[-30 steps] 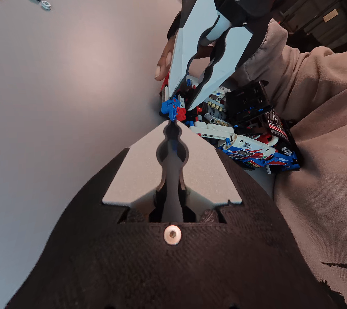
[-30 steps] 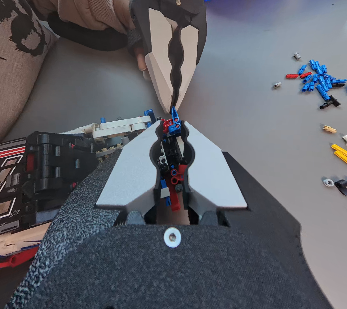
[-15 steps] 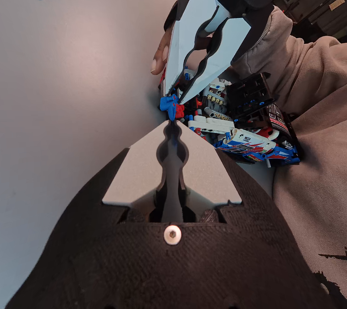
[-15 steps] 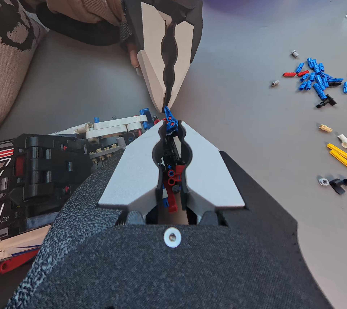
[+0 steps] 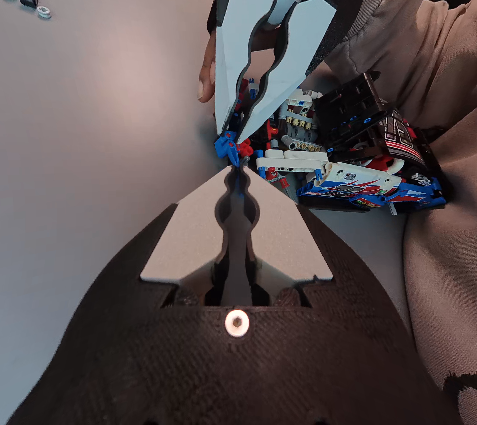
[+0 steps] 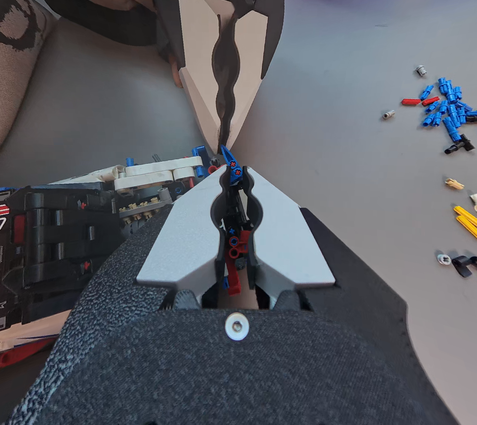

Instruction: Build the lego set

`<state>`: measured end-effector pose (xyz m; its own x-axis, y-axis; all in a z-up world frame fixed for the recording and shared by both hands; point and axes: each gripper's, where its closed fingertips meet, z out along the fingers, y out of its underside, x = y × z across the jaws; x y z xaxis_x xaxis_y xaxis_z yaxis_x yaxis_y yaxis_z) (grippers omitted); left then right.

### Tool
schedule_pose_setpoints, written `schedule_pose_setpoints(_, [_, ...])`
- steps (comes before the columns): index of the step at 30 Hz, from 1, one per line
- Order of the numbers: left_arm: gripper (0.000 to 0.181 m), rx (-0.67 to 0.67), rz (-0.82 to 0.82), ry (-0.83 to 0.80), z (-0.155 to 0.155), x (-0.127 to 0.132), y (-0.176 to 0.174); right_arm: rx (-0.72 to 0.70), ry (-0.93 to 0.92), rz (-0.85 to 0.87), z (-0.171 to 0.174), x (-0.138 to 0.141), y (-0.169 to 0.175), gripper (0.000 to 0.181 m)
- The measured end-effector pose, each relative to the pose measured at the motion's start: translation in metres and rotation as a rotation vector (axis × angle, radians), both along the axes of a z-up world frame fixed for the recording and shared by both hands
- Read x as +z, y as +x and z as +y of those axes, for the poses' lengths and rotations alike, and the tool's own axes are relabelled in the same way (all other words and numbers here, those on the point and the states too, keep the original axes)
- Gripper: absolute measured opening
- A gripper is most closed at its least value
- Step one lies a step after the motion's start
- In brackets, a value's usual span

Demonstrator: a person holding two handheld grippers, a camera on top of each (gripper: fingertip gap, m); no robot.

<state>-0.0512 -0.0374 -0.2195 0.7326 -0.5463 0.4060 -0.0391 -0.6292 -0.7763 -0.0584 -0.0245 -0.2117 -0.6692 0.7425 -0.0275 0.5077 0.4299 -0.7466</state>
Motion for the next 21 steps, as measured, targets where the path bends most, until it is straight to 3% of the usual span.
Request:
schedule_pose_setpoints(13, [0.000, 0.004, 0.266, 0.129, 0.0040, -0.0071, -0.0018, -0.012, 0.061, 0.017, 0.0019, -0.0022, -0.0008, 0.005])
schedule_pose_setpoints(21, [0.000, 0.021, 0.270, 0.150, 0.0056, -0.0054, -0.0024, -0.018, 0.081, 0.030, 0.0030, -0.0017, -0.0006, 0.005])
